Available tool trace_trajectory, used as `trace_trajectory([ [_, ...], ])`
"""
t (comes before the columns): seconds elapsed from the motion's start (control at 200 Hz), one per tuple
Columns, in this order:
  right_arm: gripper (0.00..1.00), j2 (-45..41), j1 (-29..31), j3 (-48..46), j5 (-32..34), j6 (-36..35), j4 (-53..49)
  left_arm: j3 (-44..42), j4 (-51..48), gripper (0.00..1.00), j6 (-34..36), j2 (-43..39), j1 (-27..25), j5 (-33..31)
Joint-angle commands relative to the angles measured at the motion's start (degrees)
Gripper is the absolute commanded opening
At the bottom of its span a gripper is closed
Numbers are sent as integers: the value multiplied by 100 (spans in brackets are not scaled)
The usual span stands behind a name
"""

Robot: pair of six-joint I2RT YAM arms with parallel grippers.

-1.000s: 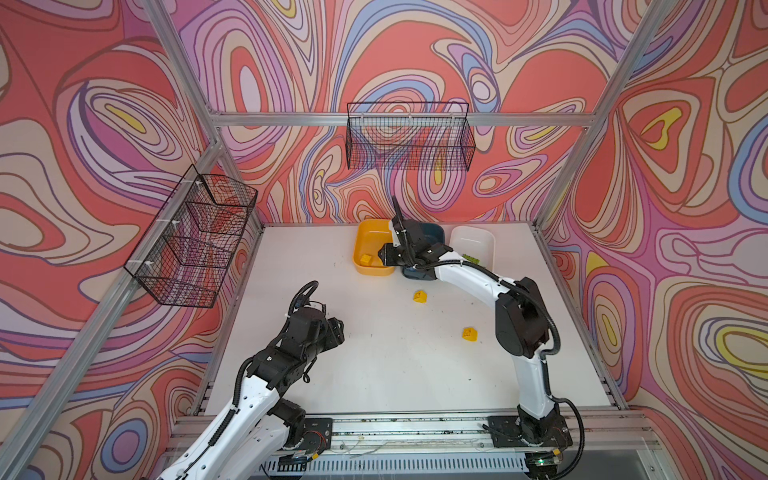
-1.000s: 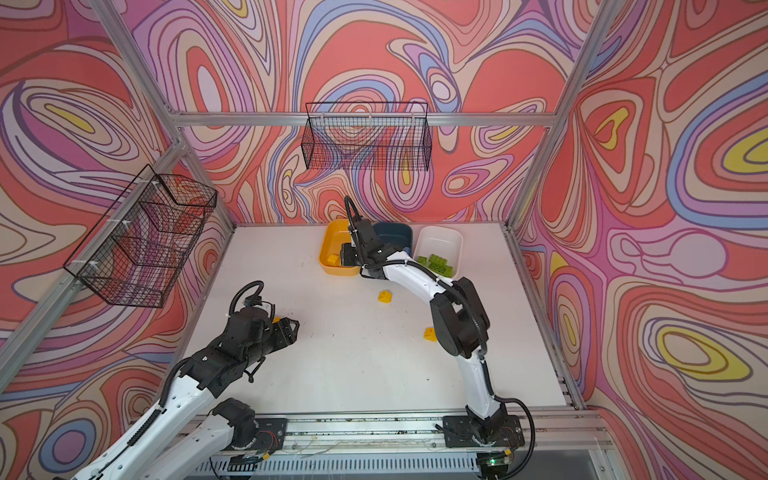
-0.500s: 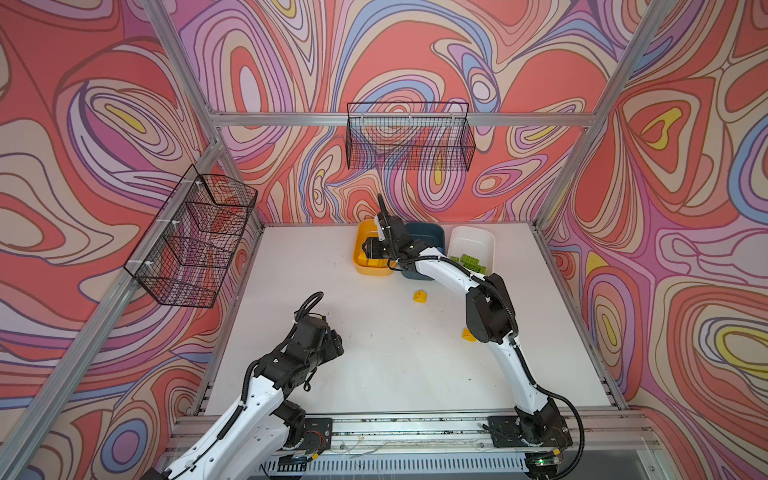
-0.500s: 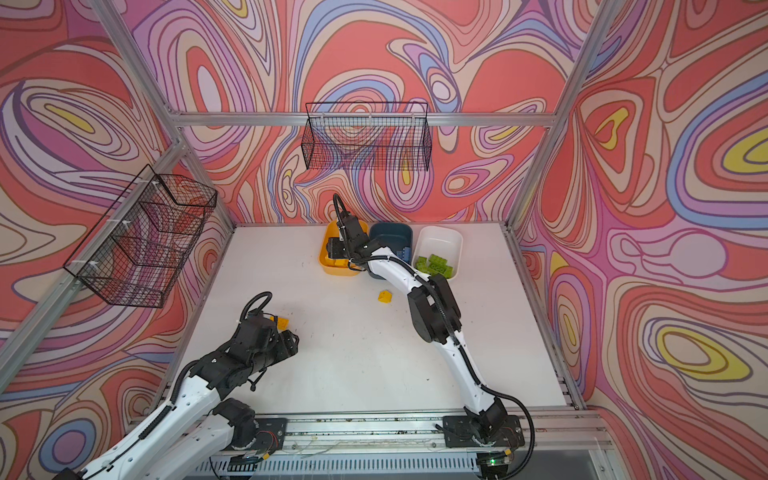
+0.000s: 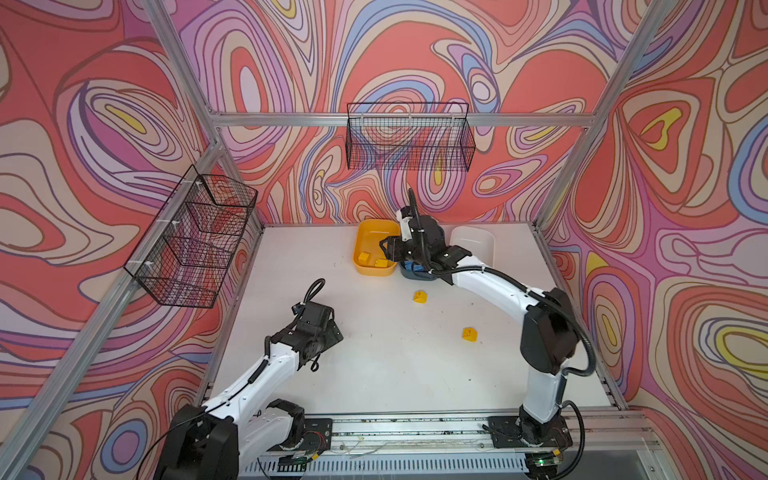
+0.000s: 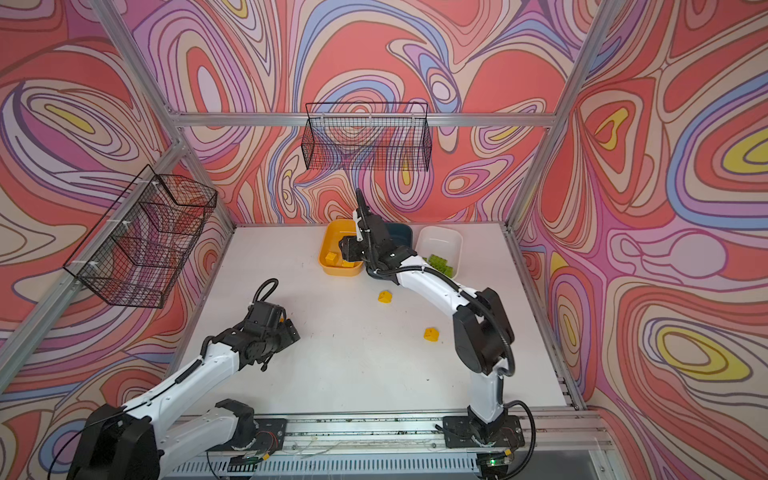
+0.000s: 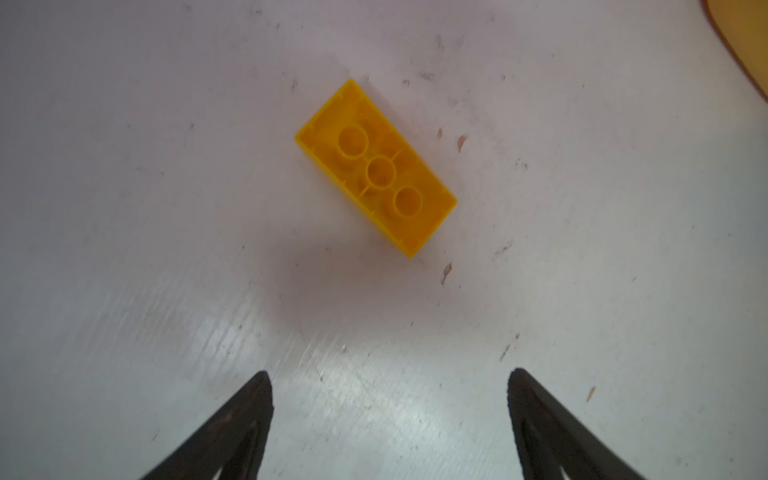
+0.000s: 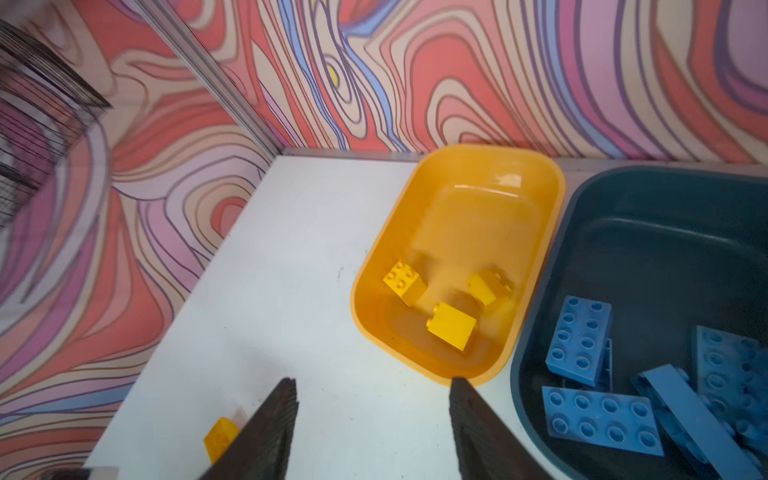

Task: Sort the legos into containers by color
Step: 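Grasp the long yellow brick with the left gripper and lift it toward the yellow bin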

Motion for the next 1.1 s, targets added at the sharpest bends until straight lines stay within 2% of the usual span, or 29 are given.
trace_trajectory([
  [0.0, 62, -664, 3, -809, -2, 0, 449, 302, 426, 88, -210, 422, 161, -267],
  [0.11, 62, -1349, 0, -1690, 18, 113, 626, 544, 630, 88, -176, 936, 236, -511],
  [0.29, 62, -2380, 3, -2869, 136, 311, 709, 1073, 669, 87, 15, 1836, 311, -563],
  [0.666, 62, -3671, -4, -3858, 640, 147, 257, 1506, 713, 80, 307, 2906, 384, -814],
  [0.796, 62, -3810, -4, -4020, 672, 159, 220, 1598, 772, 69, 392, 3026, 379, -743],
  [0.942, 62, -3883, -4, -4094, 672, 189, 167, 1770, 739, 43, 456, 3106, 379, -751],
  [1.092, 62, -4025, -4, -4221, 687, 227, 137, 1882, 792, 32, 600, 3023, 383, -467],
])
